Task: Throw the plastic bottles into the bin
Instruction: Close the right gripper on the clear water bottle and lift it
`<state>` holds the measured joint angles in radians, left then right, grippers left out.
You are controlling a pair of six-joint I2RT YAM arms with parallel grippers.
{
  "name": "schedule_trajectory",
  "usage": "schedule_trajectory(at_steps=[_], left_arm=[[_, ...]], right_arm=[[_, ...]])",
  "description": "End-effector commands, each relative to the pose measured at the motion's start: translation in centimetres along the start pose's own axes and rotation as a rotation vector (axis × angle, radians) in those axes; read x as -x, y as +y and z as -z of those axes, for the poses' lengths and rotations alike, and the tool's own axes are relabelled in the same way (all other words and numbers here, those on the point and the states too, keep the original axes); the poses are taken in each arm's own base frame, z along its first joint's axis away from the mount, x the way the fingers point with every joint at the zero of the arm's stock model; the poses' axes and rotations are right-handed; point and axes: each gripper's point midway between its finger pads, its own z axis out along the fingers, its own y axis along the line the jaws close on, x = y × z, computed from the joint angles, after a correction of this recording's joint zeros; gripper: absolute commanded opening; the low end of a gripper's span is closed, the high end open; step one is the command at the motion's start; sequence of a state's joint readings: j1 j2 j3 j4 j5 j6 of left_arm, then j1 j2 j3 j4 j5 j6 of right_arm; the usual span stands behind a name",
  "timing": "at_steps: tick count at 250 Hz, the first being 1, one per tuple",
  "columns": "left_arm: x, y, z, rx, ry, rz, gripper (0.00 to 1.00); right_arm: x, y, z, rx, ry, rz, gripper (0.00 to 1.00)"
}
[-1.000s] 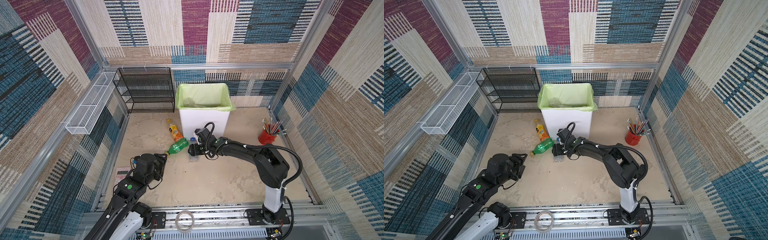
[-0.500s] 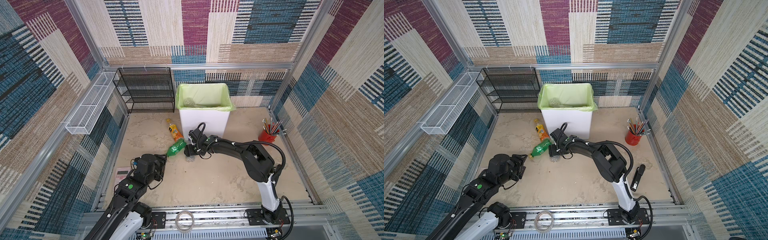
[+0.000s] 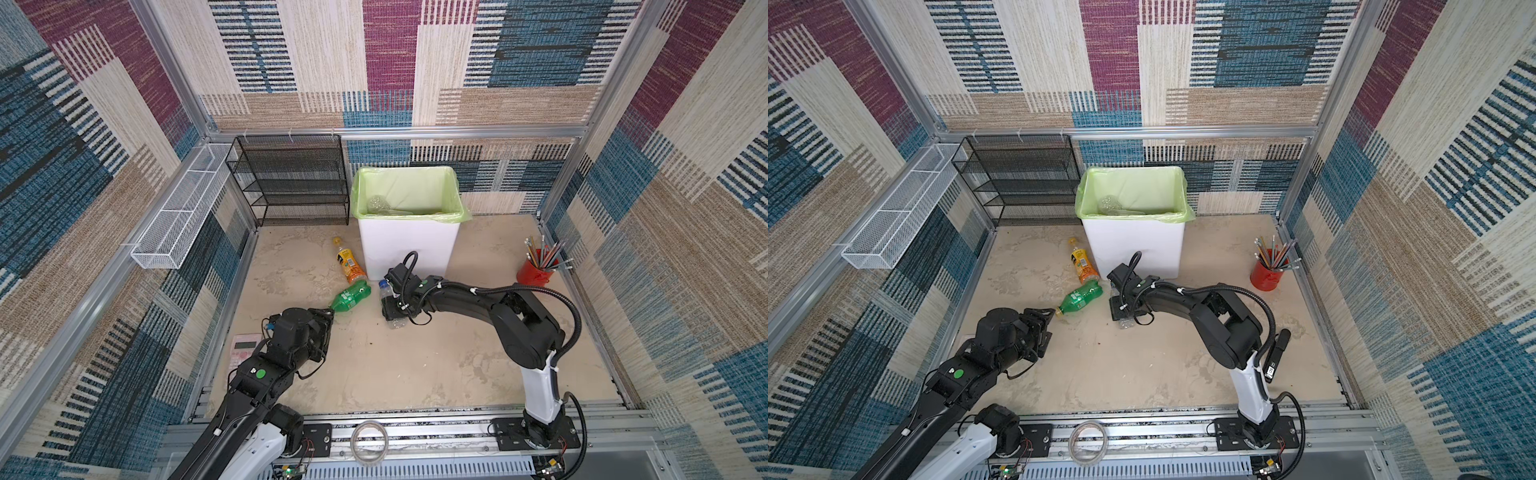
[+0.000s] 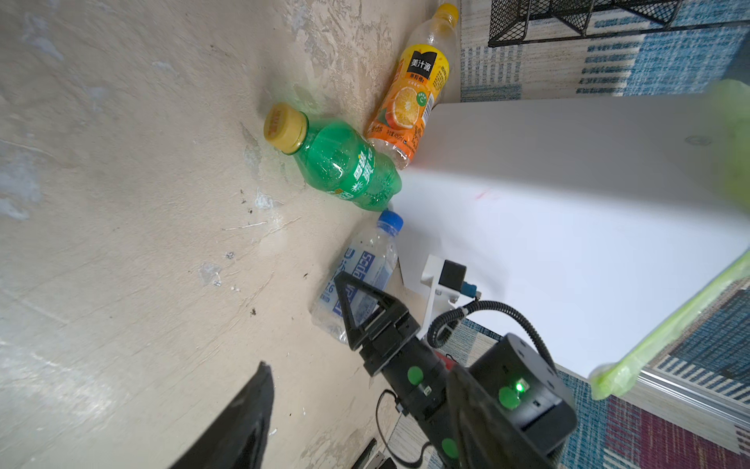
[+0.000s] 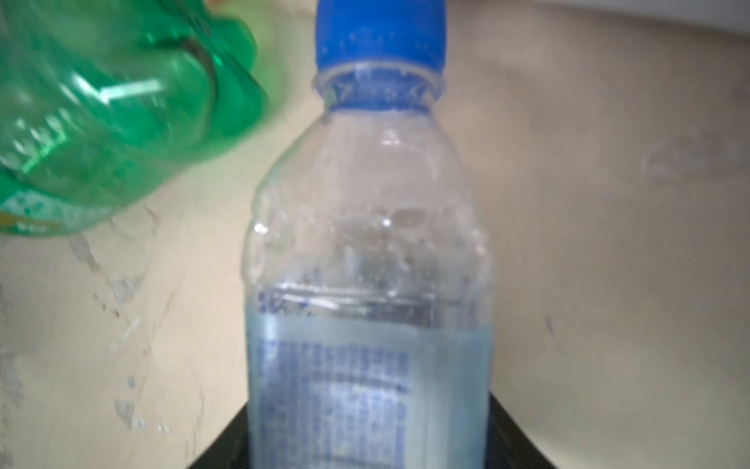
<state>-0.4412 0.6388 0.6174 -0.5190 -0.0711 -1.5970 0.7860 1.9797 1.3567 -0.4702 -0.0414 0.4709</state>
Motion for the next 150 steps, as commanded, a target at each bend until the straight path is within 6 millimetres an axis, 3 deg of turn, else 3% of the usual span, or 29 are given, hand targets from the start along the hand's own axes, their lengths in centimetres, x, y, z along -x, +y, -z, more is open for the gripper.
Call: schedule_trajectory(at_steps=[1, 75, 150], left_arm=[[0.0, 0.1, 0.1, -0.004, 0.001, -0.013, 0.69], [0.0, 0.0, -0.2, -0.002, 0.000, -0.017, 0.69], [-0.7, -0.9, -1.7, 0.002, 0.033, -0.033, 0.69]], right_arm=[[-0.2, 0.0, 2.9, 0.024, -0.056, -0.005, 0.60], [-4.6, -2.5, 9.5, 0.073, -0.102, -0.073, 0.58], [-6.3, -6.6, 14.6, 0.126, -0.201, -0.225, 0.57]])
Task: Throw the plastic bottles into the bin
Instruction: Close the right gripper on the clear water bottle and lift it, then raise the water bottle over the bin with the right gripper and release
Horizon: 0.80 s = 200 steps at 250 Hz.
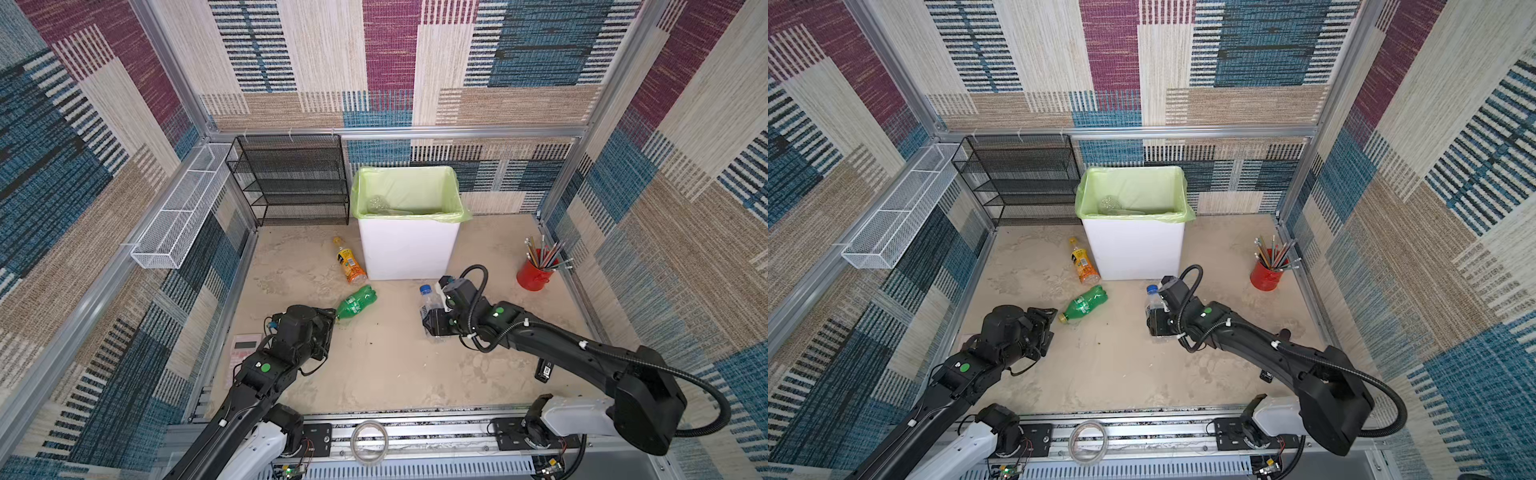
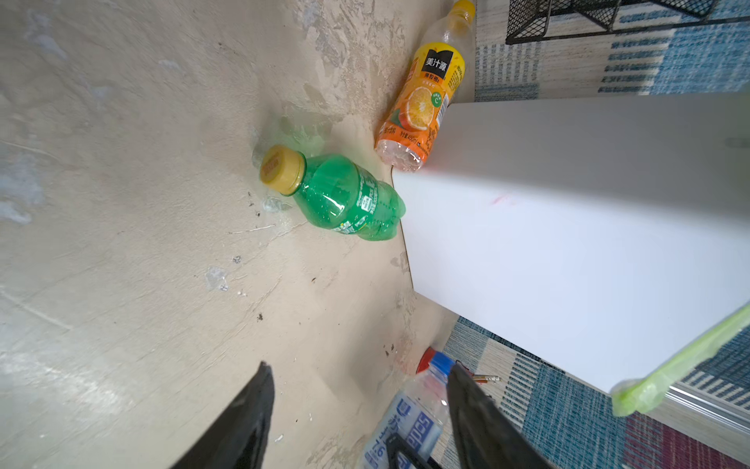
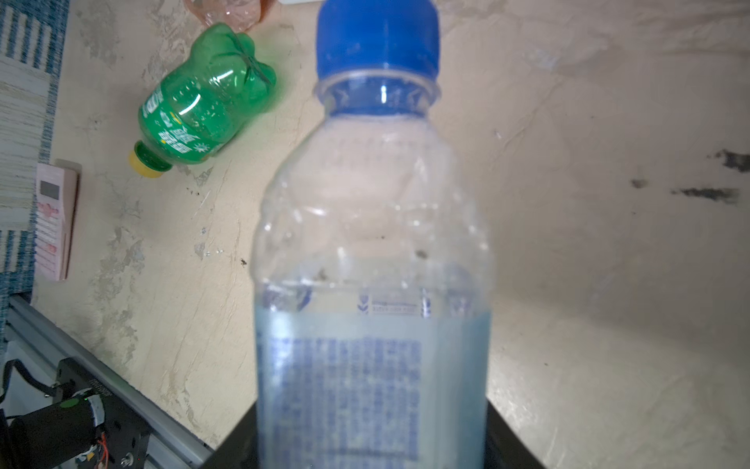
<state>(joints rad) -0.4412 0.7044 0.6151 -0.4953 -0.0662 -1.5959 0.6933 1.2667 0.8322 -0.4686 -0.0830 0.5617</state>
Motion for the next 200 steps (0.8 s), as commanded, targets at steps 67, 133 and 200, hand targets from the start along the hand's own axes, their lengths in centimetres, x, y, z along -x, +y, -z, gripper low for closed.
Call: schedule_trajectory(at_steps=[67, 133, 200], left_arm=[[-1.2, -2.5, -1.3, -0.044, 0.060, -0.047, 0.69], [-1.4, -3.2, -1.3, -0.050, 0.072, -0.059, 0.68], [-1.2, -3.2, -0.3, -0.055, 0.062, -0.064, 0.69]], right_arm=[[0.5, -2.2, 5.5, 0.098, -0.145, -0.146, 0.57], [3.6, -0.1, 11.9, 0.289, -0.385, -0.189, 0.59], [12.4, 5.6, 20.3, 0.477, -0.673, -0.140, 0.59]])
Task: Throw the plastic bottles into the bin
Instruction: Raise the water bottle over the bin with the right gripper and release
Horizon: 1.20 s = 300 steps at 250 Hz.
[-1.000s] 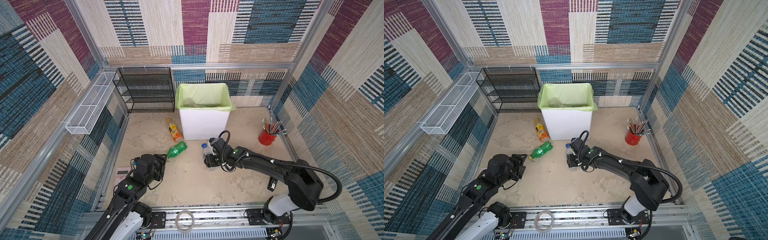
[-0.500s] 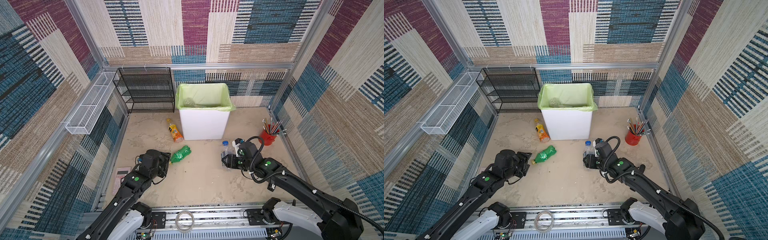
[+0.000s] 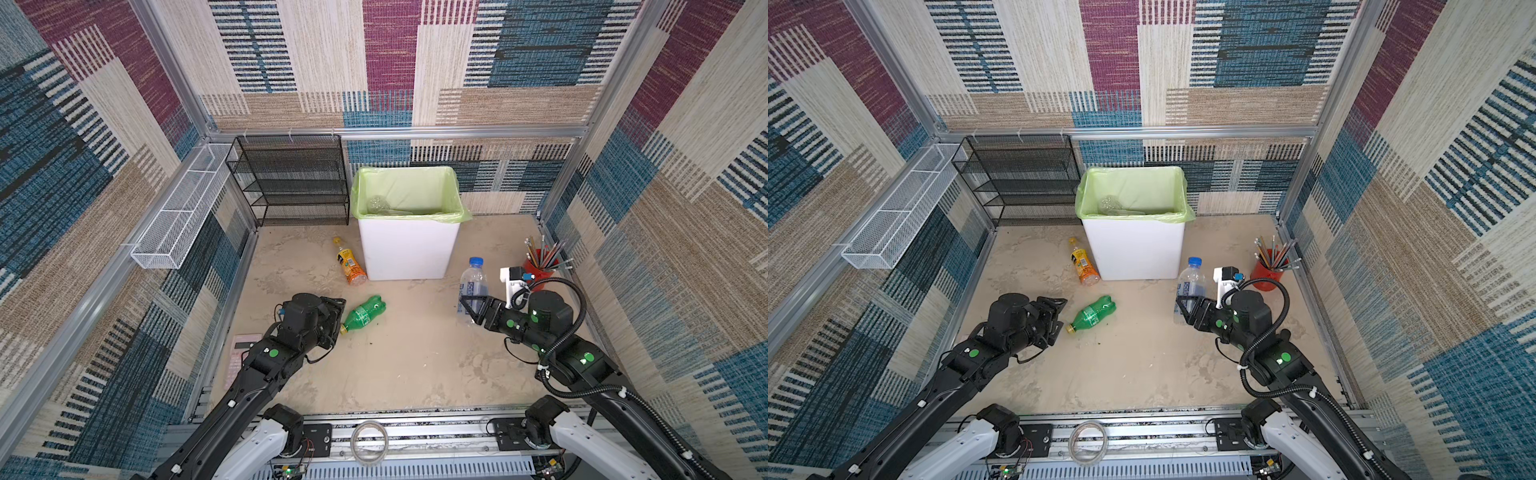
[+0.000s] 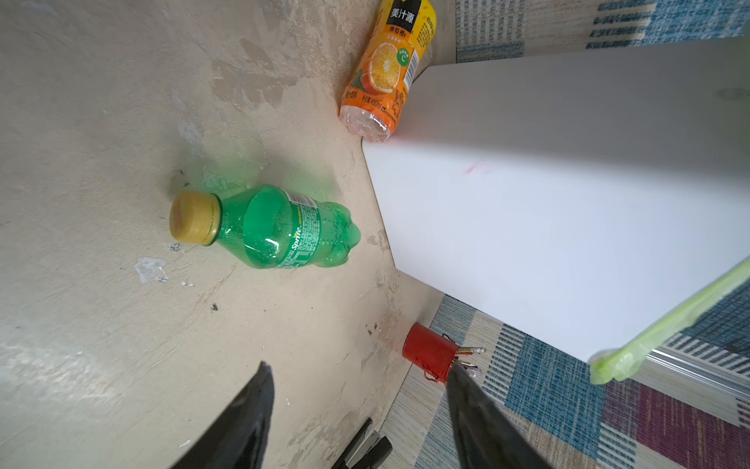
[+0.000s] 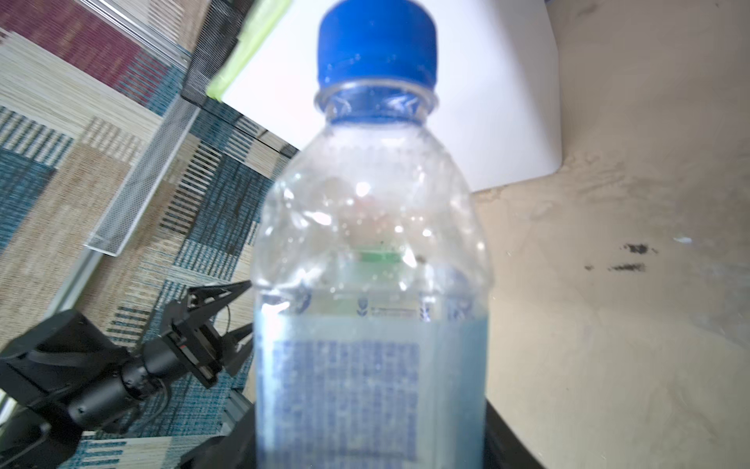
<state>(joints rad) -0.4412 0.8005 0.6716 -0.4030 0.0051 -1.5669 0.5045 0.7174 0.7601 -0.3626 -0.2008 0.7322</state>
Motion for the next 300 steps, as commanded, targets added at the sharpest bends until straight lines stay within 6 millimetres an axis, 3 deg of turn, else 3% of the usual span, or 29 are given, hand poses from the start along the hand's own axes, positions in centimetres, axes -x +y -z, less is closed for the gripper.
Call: schedule_trajectory(at_steps=[1, 29, 47, 59, 82, 102, 120, 140, 157, 182, 205, 237, 266, 300], left_arm=[[0.2, -0.1, 0.6, -0.002, -0.009, -0.037, 0.69], [0.3, 0.0, 0.9, -0.011, -0.016, -0.034, 0.69], [0.3, -0.1, 1.1, -0.014, -0.018, -0.034, 0.69], [0.3, -0.3, 1.2, -0.019, -0.020, -0.035, 0.69], [0.3, -0.7, 1.6, -0.028, -0.019, -0.039, 0.69], [0.5, -0.9, 2.0, -0.031, -0.028, -0.046, 0.68], [0.6, -0.9, 2.3, -0.038, -0.039, -0.044, 0.69], [0.8, -0.8, 2.4, -0.041, -0.046, -0.039, 0.69], [0.8, -0.6, 2.4, -0.045, -0.047, -0.032, 0.69], [0.8, -0.4, 2.4, -0.045, -0.046, -0.027, 0.68], [0.9, 0.0, 2.3, -0.038, -0.054, -0.028, 0.69], [1.0, 0.7, 2.1, -0.025, -0.062, -0.024, 0.69], [1.0, 1.3, 1.8, -0.010, -0.059, -0.019, 0.69], [0.9, 1.3, 1.3, 0.003, -0.055, -0.027, 0.69]], right_arm=[[6.4, 6.3, 0.0, 0.166, -0.169, 0.046, 0.59], [12.4, 12.0, -2.1, 0.257, -0.232, 0.121, 0.60], [16.3, 14.8, -4.8, 0.277, -0.248, 0.159, 0.61], [19.0, 16.2, -7.0, 0.276, -0.247, 0.173, 0.68], [24.8, 19.6, -8.5, 0.286, -0.316, 0.216, 0.79], [29.1, 21.5, -7.7, 0.290, -0.397, 0.219, 0.90], [31.9, 22.3, -6.0, 0.284, -0.462, 0.227, 0.94], [33.7, 22.4, -3.8, 0.280, -0.519, 0.230, 0.95], [34.0, 22.4, -2.3, 0.274, -0.542, 0.244, 0.94], [32.0, 21.2, -1.5, 0.259, -0.514, 0.249, 0.91], [27.8, 18.0, -1.9, 0.232, -0.427, 0.216, 0.87], [18.7, 10.5, -3.8, 0.143, -0.226, 0.118, 0.82], [9.4, 3.0, -3.9, 0.036, -0.057, 0.020, 0.79], [1.7, -3.3, -3.2, -0.077, 0.075, -0.038, 0.78]])
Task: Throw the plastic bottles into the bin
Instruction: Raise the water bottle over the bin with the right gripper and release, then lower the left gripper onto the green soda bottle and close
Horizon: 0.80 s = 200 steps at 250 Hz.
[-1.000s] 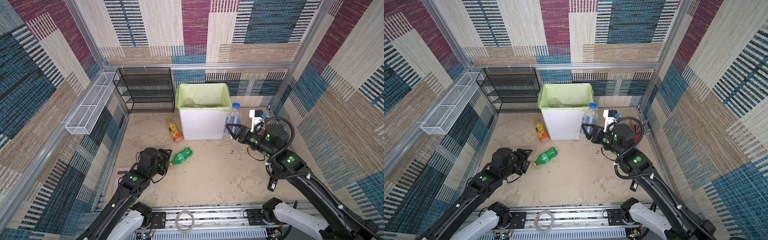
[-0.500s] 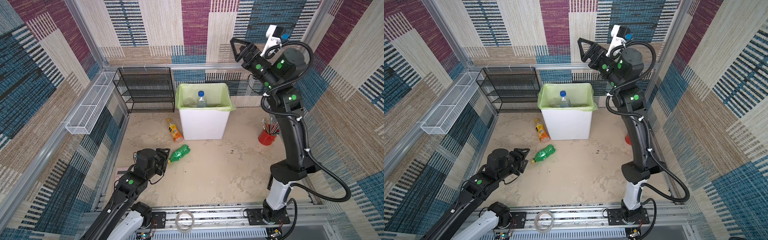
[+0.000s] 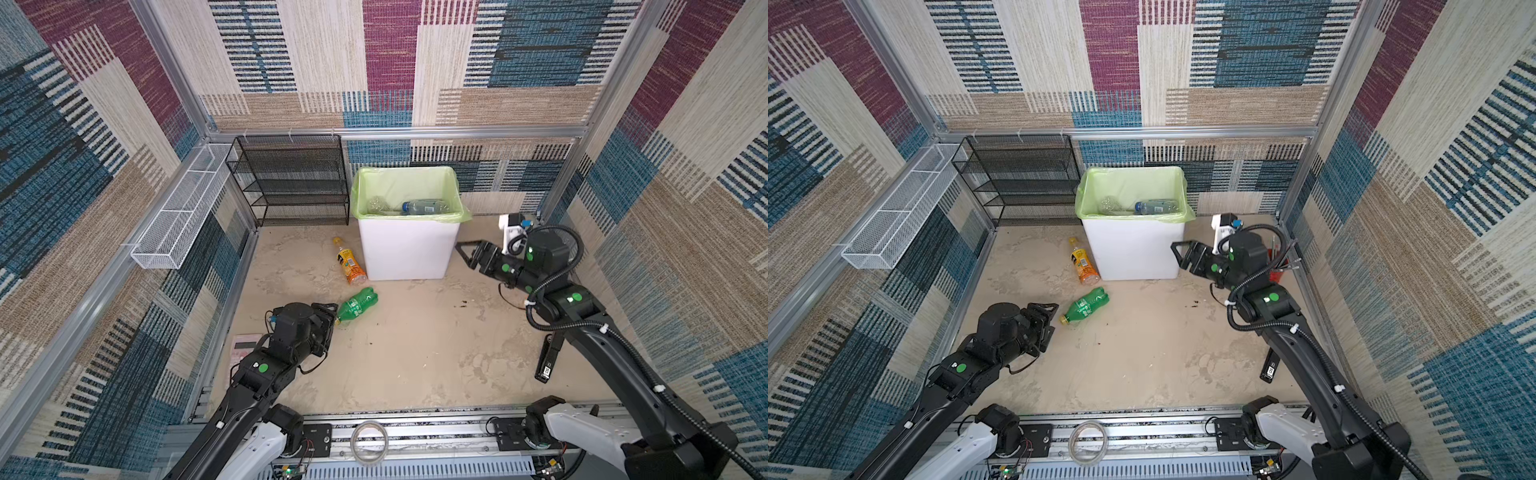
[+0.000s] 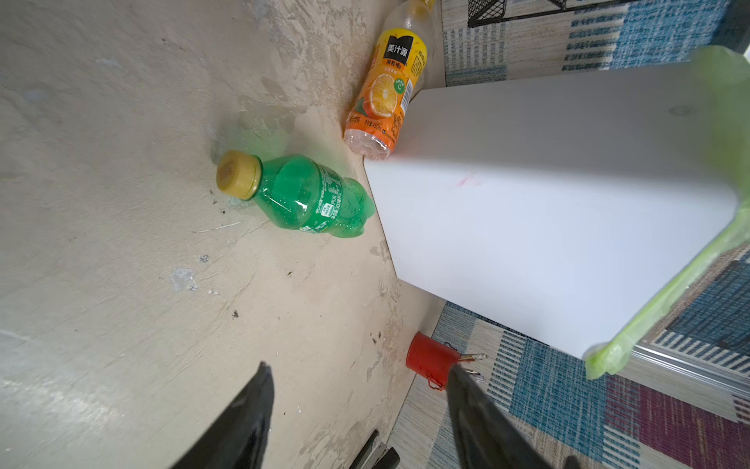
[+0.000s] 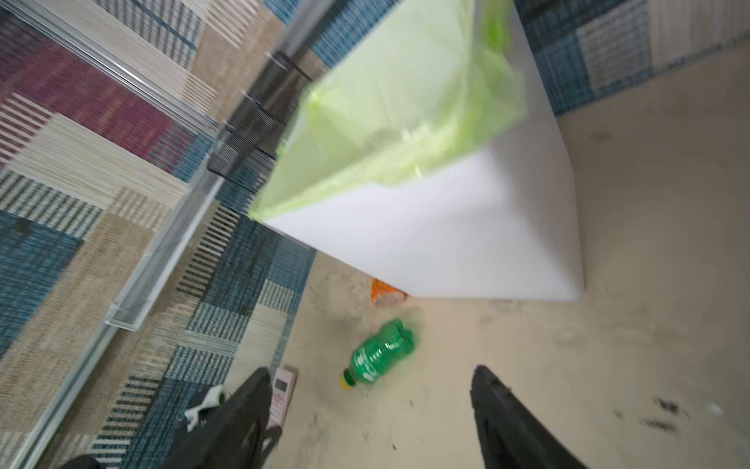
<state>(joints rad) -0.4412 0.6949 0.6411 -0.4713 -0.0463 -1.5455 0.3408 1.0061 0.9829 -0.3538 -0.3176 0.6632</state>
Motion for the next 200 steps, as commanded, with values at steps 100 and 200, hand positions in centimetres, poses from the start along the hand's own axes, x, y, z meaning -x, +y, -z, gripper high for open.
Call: schedule_trajectory(at_steps=[100, 200], left_arm=[[-0.7, -4.8, -3.7, 0.021, 0.041, -0.209, 0.69], [-0.8, -9.5, -5.1, 0.085, 0.118, -0.741, 0.72]], right_arm=[[-12.3, -8.9, -1.1, -0.109, 0.271, -0.066, 0.79], [-12.6, -8.9, -2.2, -0.084, 0.303, -0.046, 0.80]])
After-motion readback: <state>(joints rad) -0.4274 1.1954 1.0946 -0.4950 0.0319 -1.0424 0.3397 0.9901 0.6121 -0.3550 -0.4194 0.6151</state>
